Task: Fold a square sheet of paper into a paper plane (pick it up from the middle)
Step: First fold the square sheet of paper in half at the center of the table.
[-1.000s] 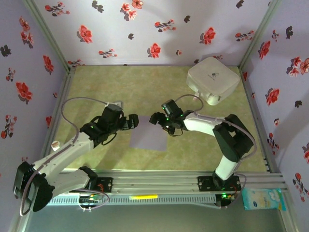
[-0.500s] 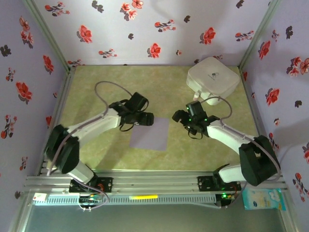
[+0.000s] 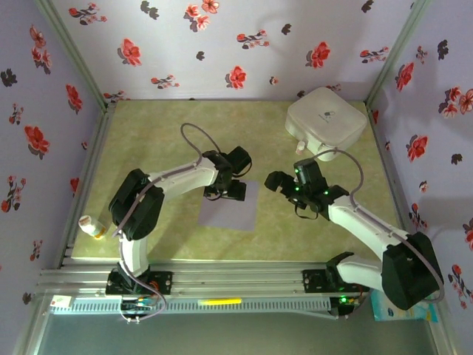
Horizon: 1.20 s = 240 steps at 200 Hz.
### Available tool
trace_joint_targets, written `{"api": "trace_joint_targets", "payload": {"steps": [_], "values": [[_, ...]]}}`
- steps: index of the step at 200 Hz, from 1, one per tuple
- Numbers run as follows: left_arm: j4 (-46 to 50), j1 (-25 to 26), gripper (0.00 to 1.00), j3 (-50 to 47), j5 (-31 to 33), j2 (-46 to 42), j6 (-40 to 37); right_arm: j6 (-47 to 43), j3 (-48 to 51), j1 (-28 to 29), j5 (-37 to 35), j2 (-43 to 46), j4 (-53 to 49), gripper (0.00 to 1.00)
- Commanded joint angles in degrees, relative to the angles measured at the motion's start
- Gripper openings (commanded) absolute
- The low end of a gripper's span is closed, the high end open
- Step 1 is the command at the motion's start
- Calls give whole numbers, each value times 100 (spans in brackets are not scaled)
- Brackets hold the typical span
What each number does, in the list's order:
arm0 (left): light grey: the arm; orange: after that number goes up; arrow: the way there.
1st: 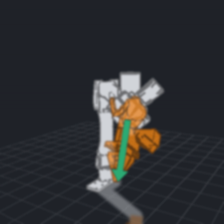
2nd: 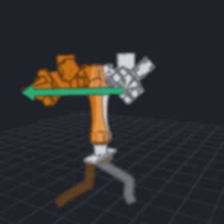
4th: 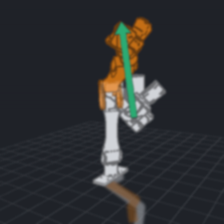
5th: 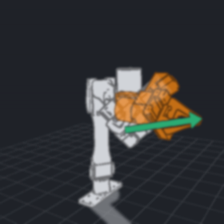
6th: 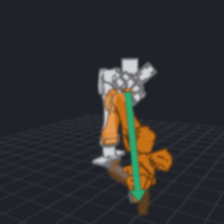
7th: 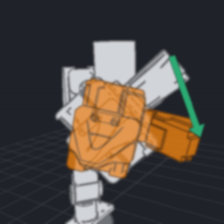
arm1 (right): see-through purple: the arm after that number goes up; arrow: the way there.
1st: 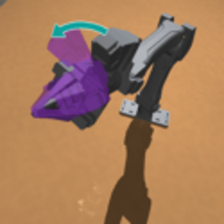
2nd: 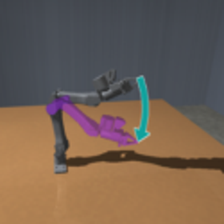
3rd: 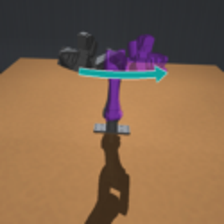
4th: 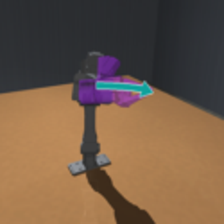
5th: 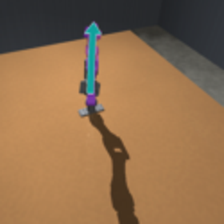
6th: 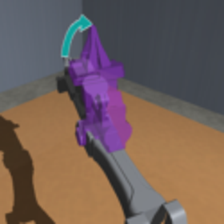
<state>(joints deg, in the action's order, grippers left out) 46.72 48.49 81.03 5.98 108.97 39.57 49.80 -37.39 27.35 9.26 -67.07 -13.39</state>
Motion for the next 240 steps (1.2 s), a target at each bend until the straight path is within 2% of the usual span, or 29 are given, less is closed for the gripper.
{"api": "trace_joint_targets", "payload": {"steps": [1,154,240], "values": [[109,55,87,92,-25,157,388,-135,96,-34,60,56,-33,99],[82,117,89,369,-60,886,438,-41,64,-30,50,-289,56,99],[-124,116,89,258,-184,728,354,-18,6,-33,115,-460,93,99]]}}
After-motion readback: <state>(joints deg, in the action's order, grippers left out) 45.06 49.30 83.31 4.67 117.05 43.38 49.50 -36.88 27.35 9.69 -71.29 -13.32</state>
